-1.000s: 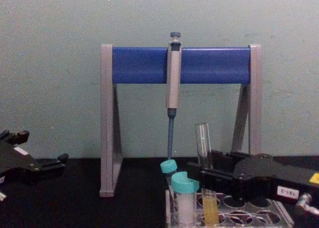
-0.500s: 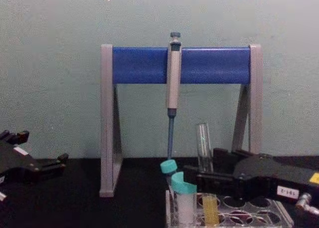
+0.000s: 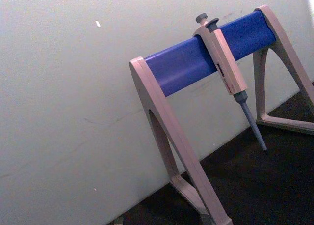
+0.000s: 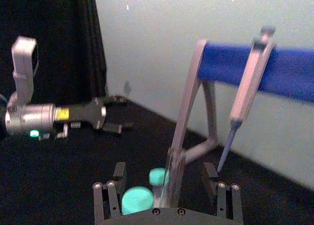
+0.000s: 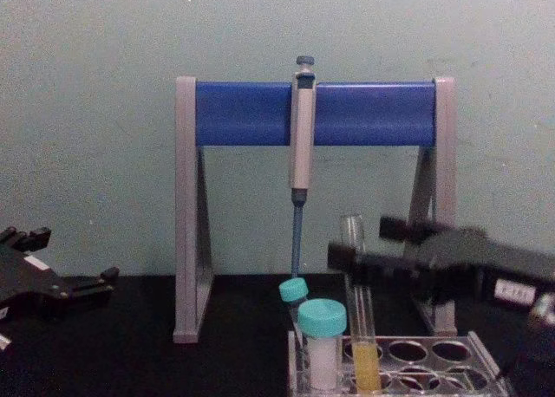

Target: Pick up the test tube from the test tube rack, shake it, then place it back into the test tube rack.

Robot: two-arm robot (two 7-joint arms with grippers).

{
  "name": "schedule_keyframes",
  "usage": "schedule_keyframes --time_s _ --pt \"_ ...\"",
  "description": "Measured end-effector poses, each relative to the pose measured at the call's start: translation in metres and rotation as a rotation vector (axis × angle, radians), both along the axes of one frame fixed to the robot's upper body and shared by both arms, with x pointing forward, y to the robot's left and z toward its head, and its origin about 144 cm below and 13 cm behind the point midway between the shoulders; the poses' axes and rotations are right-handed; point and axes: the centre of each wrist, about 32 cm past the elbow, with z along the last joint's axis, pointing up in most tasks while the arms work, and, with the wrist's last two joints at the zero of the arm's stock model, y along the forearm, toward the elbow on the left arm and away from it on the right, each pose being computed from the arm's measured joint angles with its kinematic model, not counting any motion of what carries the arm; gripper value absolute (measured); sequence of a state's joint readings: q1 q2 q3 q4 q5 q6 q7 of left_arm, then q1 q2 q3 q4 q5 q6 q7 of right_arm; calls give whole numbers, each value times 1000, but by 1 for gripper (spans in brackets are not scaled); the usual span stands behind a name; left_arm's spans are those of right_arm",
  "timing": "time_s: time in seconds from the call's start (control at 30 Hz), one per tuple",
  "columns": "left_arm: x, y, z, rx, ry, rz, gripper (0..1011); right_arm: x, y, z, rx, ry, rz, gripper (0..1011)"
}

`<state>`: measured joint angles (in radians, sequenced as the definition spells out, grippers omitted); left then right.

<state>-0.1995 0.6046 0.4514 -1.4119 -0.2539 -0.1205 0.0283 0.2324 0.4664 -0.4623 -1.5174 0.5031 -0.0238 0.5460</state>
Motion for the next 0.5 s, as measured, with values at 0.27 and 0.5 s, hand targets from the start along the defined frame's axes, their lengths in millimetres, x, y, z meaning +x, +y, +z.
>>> schedule_keyframes --time_s 0.27,0.5 --pt "0 0 0 0 0 0 1001 -7 -14 27 66 -117 -85 1000" --pt "0 0 0 0 0 0 1001 -17 -29 35 51 -166 -236 1000"
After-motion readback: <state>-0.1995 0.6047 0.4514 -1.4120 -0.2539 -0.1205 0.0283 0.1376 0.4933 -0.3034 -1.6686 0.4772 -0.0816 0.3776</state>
